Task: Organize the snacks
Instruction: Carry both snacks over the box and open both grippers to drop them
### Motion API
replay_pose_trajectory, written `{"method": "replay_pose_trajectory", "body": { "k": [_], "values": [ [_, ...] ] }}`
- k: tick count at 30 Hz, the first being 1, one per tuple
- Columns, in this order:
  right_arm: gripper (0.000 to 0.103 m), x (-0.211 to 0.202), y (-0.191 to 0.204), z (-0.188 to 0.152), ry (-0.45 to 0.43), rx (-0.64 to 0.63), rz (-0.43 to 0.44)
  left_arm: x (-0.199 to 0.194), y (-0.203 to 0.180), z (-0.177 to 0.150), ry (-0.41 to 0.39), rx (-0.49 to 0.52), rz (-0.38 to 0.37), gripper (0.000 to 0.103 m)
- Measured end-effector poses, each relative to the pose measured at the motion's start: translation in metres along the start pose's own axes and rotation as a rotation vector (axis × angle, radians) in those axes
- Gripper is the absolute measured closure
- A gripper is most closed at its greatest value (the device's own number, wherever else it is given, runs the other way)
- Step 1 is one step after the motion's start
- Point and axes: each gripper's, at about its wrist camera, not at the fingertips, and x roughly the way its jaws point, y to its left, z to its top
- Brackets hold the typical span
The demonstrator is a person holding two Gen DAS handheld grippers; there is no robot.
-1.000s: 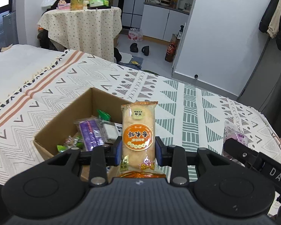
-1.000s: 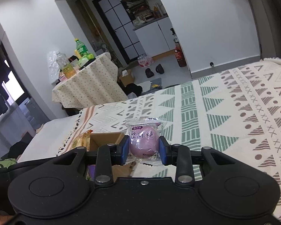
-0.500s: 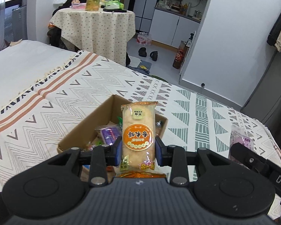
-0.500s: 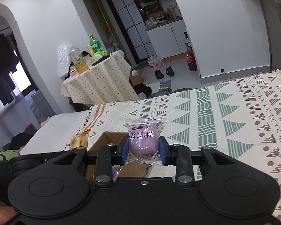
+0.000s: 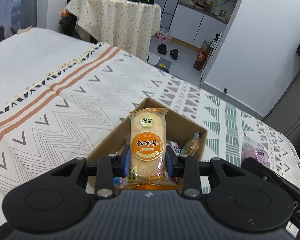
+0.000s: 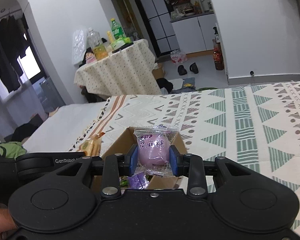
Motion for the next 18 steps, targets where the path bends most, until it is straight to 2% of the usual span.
{"method": "replay_pose_trajectory", "body": {
  "k": [4, 12, 15, 17, 18],
  "values": [
    [0.071, 0.010, 0.011, -0.004, 0.023, -0.023, 0.000, 0.014, 0.009, 0.000, 0.059, -0.015, -0.015, 0.068],
    [0.071, 0.027, 0.027, -0.005, 0.043, -0.030, 0.017, 0.018, 0.030, 0.011, 0.066, -0.035, -0.018, 0.064],
    [0.070, 0.032, 0.031, -0.005, 0.040, -0.019, 0.033, 0.016, 0.037, 0.016, 0.070, -0.033, -0.013, 0.059],
    [0.064, 0.034, 0.032, -0.005, 0.037, -0.010, 0.043, 0.014, 0.041, 0.019, 0.072, -0.031, -0.004, 0.053],
    [0.051, 0.035, 0.032, -0.006, 0.039, -0.013, 0.037, 0.013, 0.043, 0.019, 0.073, -0.030, 0.002, 0.050]
  ]
}}
